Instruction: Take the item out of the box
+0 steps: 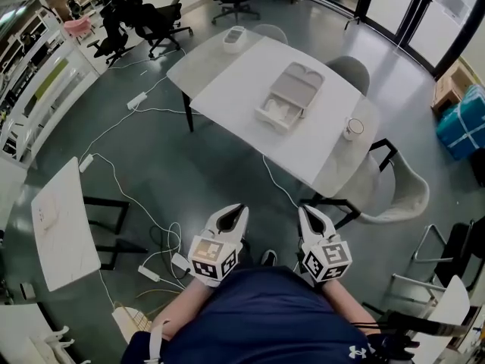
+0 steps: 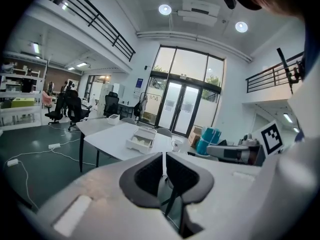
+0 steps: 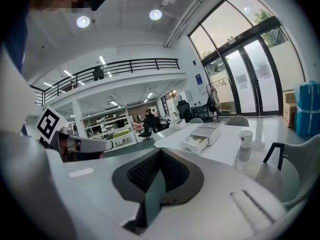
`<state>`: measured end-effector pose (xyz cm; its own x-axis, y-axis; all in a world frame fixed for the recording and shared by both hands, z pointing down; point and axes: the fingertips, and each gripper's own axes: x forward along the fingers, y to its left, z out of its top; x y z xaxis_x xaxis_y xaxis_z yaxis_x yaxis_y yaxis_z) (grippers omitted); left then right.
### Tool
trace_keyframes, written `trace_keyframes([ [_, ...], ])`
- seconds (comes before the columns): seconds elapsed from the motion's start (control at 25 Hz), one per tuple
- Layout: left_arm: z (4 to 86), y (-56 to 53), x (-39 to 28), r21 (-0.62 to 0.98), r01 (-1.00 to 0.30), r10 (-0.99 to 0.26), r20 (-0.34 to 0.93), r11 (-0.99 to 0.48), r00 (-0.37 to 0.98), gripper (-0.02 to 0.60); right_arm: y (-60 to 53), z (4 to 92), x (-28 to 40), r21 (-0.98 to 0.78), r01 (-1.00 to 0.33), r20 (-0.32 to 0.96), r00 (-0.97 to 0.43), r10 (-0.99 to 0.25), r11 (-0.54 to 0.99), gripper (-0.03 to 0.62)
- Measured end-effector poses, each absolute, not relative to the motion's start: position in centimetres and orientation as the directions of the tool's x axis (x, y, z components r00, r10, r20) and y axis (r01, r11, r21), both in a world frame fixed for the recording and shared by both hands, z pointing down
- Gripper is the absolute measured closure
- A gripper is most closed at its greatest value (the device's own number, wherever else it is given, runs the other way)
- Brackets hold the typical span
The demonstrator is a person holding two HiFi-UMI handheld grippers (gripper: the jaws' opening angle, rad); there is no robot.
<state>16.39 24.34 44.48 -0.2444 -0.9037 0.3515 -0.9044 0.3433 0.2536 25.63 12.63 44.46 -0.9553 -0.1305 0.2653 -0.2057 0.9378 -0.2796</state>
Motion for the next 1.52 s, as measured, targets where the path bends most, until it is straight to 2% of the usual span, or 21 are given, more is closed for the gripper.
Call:
trace_keyframes([
  [0.4,44.4,21.6,7.5,0.264,-0.913,-0.915,0.341,0.312,-0.215,0.558,10.6,44.4,16.8,-0.265,-0.224,0.277,-0.949,-0.149,0.938,0.592],
  [0.76,44.6,19.2,0.5,0.299,-0.928,-0.939,0.324,0.220,-0.118,0.560,9.5,44.1,10.6,-0.238,-0.311,0.309,-0.922,-0.231,0.920,0.592],
  [1.28,47.4,17.2,-4.0,0.371,-0.912,-0.940,0.340,0.173,-0.040,0.558,8.0,45.6,7.1,-0.201,-0.371,0.398,-0.877,-0.270,0.907,0.592],
  [1.52,47.3,14.7,-6.2,0.336,-0.925,-0.930,0.365,0.175,-0.044,0.558,4.5,46.1,3.9,-0.246,-0.373,0.369,-0.890,-0.270,0.895,0.592],
])
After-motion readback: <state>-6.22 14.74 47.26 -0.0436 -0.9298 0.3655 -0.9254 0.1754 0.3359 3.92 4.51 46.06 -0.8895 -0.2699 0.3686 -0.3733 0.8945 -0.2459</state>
